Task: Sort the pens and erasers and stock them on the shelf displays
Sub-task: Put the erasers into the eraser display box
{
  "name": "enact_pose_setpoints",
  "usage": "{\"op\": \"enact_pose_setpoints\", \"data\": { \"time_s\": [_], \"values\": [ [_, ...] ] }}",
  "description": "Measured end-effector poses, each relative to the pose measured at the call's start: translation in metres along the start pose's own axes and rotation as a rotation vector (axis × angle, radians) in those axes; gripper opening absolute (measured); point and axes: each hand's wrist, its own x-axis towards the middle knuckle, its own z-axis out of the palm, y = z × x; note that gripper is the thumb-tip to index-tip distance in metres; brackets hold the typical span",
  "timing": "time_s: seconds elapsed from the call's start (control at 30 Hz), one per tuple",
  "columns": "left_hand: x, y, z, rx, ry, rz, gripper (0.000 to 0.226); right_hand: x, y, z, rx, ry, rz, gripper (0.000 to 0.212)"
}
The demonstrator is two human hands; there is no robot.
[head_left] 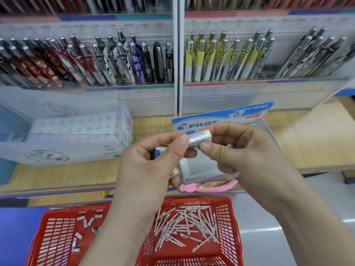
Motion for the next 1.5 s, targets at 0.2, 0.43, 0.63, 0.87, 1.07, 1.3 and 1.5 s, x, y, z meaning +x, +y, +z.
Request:
{"op": "enact_pose_setpoints", "data": {
  "time_s": [0.2, 0.43, 0.63, 0.87, 1.07, 1.3, 1.5],
  "values": [
    [0.0, -0.004, 0.006, -0.027, -0.011, -0.03, 0.018, 0.003, 0.007, 0.005, 0.196, 0.054, 0.076, 0.033],
    [0.001, -0.01, 0.005, 0.18, 0.004, 0.076, 0.012, 0.001, -0.004, 0.01, -0.017, -0.06, 0.14, 0.019],
    [0.028, -0.03, -0.017, 0.468, 0.148, 0.153, 0.017, 0.021, 0.004, 0.0, -0.56, 0.075, 0.119, 0.016],
    [0.045, -0.033, -0.014, 0.637, 0.077, 0.121, 0.033, 0.037, 0.014, 0.009, -0.756, 0.128, 0.104, 0.013],
    [0.05, -0.033, -0.01, 0.667, 0.11, 0.094, 0.027, 0.042, 0.012, 0.012, -0.883, 0.287, 0.084, 0.029],
    [0.049, -0.029, 0.0, 0.801, 0.171, 0.148, 0.028, 0.044, 0.018, 0.017, -0.899, 0.319, 0.048, 0.023],
    [0.048, -0.031, 0.0, 0.774, 0.169, 0.184, 0.022, 0.042, 0.02, 0.012, -0.867, 0.292, 0.012, 0.011]
  ]
}}
